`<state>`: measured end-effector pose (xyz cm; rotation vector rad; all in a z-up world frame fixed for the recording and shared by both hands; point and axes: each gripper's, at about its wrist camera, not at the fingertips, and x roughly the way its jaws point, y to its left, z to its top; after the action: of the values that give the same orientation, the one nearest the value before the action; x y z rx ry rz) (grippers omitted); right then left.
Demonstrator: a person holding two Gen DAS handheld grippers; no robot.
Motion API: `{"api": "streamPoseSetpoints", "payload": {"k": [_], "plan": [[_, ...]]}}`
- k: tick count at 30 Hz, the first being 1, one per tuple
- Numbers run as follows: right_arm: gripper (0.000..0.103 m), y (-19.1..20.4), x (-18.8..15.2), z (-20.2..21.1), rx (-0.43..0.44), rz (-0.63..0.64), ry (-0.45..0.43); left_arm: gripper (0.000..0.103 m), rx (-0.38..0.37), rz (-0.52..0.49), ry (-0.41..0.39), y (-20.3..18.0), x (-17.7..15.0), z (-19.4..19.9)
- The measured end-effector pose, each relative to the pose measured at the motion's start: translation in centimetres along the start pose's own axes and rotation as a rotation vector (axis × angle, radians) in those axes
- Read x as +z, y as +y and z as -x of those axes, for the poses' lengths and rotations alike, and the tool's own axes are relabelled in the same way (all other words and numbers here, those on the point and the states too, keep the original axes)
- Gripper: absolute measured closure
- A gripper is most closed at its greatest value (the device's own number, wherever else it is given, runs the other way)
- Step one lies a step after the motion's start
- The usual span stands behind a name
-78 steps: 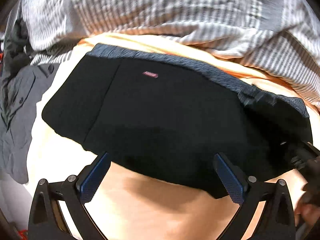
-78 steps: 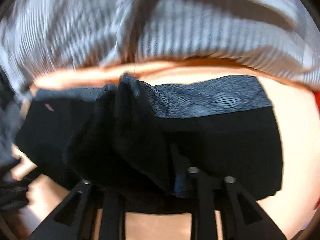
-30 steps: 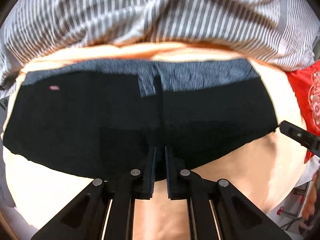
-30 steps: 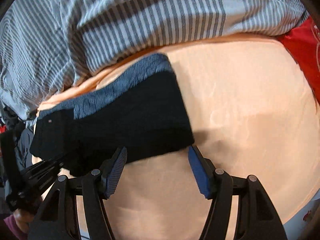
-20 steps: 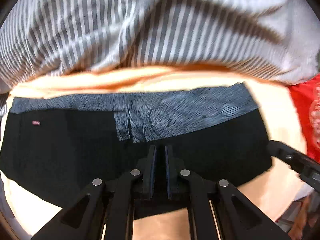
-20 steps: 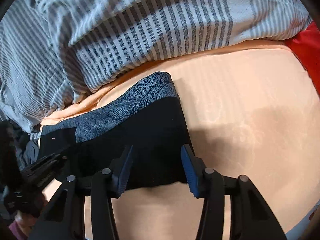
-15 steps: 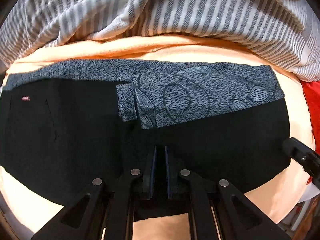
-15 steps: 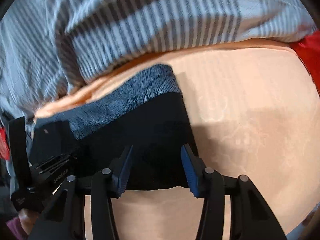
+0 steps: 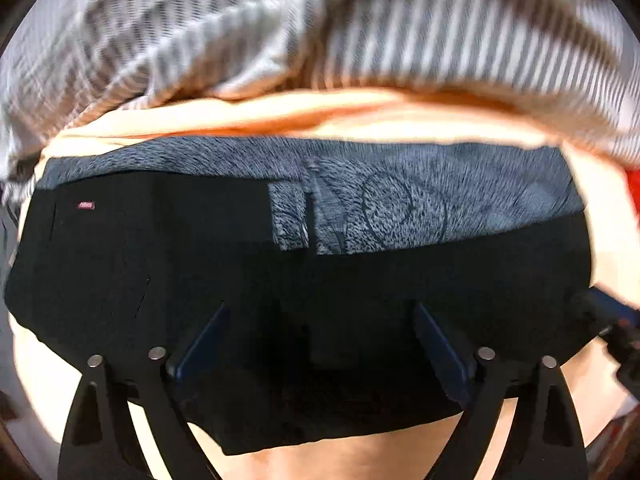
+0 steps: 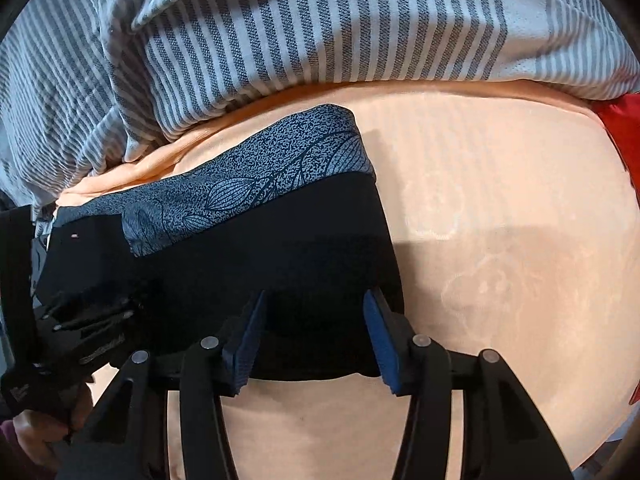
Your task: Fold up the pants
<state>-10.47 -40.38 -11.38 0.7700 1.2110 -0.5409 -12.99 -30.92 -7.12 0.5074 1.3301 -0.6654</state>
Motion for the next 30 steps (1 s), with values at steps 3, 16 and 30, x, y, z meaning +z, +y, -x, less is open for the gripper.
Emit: {"api": "streamPoseSetpoints", "payload": {"k": [3, 16, 30], "plan": [[0.047, 0.1, 0.0, -0.1, -0.003, 0.0, -0.001, 0.011, 0.011, -0.003, 0.025, 0.2, -0.2, -0.2], [0.043, 1.2, -0.2, 0.9, -0.053, 0.005, -0.011, 0.01, 0.014, 0.019, 0.02, 3.5, -1.8, 1.5], [0.032, 7.3, -2.1, 3.1, -0.025, 0.102, -0.006, 0.01, -0.013, 0.088, 0.004, 10.3, -5.8, 4.4]]}}
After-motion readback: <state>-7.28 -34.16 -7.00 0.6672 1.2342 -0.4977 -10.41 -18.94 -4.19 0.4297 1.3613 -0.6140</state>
